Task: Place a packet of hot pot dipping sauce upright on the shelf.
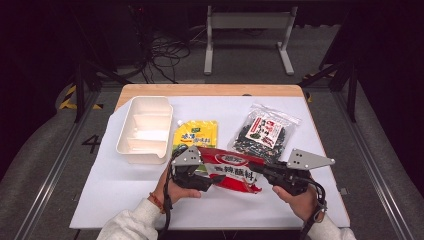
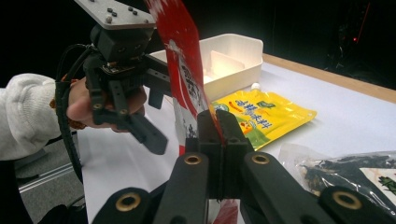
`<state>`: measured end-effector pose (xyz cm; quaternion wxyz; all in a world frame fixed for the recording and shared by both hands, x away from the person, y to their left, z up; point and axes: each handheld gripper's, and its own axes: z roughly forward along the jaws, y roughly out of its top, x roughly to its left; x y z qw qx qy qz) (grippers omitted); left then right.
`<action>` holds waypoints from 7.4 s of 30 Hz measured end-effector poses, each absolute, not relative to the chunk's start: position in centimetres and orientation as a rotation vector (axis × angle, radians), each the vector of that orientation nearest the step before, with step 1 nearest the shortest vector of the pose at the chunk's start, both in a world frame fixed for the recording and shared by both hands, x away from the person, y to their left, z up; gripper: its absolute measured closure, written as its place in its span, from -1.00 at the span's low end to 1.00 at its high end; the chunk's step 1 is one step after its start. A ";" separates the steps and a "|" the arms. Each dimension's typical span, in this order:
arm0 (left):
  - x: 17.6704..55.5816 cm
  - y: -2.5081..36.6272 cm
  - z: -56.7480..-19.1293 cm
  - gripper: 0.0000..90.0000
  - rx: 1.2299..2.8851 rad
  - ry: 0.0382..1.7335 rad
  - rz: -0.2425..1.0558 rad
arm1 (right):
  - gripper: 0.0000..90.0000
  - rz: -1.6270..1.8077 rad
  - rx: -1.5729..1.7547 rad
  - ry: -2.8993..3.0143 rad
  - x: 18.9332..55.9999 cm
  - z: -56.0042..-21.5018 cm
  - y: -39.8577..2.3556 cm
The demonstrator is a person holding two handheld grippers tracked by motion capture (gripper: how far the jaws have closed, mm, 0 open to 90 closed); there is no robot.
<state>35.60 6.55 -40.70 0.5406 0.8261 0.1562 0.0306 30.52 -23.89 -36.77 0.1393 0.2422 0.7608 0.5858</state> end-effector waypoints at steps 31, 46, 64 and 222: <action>36.5 7.1 -39.0 1.00 1.915 0.255 0.154 | -0.23 1.643 0.794 2.217 30.6 -37.3 -25.5; 36.9 10.1 -37.5 1.00 1.862 0.307 0.236 | -0.41 1.270 0.757 2.350 29.0 -40.6 -27.5; 38.4 16.1 -33.8 1.00 1.815 0.372 0.385 | -0.49 1.170 0.811 2.375 29.7 -42.6 -29.1; 40.1 25.7 -34.5 -0.05 1.790 0.704 0.641 | -0.15 1.267 0.995 2.346 32.0 -43.4 -28.8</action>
